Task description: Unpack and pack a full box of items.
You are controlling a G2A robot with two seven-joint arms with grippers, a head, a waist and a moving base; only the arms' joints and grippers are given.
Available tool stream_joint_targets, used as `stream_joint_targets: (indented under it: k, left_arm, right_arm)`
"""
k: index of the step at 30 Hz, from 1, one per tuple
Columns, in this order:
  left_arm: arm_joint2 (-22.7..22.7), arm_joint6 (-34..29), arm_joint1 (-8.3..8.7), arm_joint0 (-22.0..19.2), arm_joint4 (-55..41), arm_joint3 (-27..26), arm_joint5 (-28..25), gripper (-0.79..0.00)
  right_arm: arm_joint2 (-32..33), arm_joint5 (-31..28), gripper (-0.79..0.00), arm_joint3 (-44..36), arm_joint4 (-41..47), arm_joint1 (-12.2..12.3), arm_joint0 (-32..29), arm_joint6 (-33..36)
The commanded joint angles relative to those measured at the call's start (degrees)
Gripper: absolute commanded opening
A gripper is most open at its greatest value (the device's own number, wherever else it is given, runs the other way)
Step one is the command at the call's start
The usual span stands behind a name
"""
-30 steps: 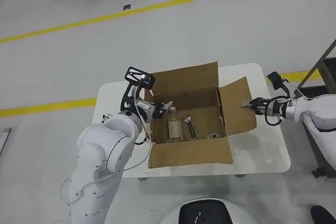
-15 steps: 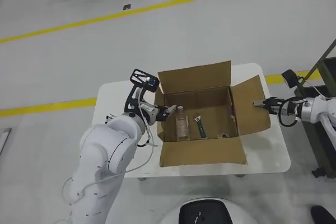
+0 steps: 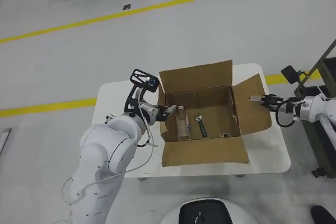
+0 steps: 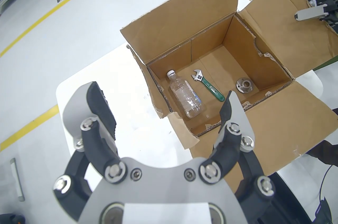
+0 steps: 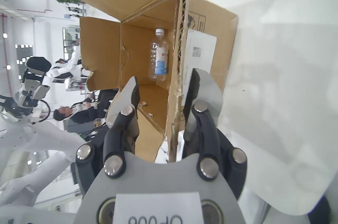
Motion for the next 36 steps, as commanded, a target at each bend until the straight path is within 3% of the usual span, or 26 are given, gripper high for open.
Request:
stream_joint_targets:
  k: [1, 7, 10, 21, 30, 31, 32, 34, 36]
  left_arm:
    - [0.0, 0.0, 0.00, 0.0, 0.0, 0.0, 0.0, 0.000]
    - [0.0, 0.0, 0.00, 0.0, 0.0, 0.0, 0.0, 0.000]
    - [0.0, 0.0, 0.00, 0.0, 0.0, 0.0, 0.0, 0.000]
    - [0.0, 0.0, 0.00, 0.0, 0.0, 0.0, 0.0, 0.000]
    - [0.0, 0.0, 0.00, 0.0, 0.0, 0.0, 0.0, 0.000]
    - [0.0, 0.0, 0.00, 0.0, 0.0, 0.0, 0.0, 0.000]
    - [0.0, 0.0, 0.00, 0.0, 0.0, 0.0, 0.0, 0.000]
    - [0.0, 0.0, 0.00, 0.0, 0.0, 0.0, 0.0, 0.000]
    - [0.0, 0.0, 0.00, 0.0, 0.0, 0.0, 0.0, 0.000]
  right_arm:
    - [2.7, -1.1, 0.000, -4.3, -0.8, 0.3, -3.0, -4.2]
    - [9.9, -2.3, 0.000, -16.6, -11.3, 1.0, -13.7, -17.8]
    - [11.6, -1.2, 0.000, -19.3, -12.2, 0.8, -17.4, -22.1]
    - [11.6, -1.1, 0.000, -19.2, -12.7, 0.8, -17.9, -22.3]
    - [9.7, -2.5, 0.000, -12.6, -22.1, -0.4, -18.9, -43.9]
    - [9.3, -2.7, -0.108, -11.6, -23.5, -0.5, -18.5, -45.9]
    - [8.7, -3.0, -0.394, -9.9, -24.5, -0.7, -18.3, -47.7]
    - [7.4, -2.7, -0.785, -7.1, -25.2, -1.1, -17.3, -50.5]
    - [5.7, -2.4, -0.785, -4.3, -26.3, -1.4, -16.4, -51.7]
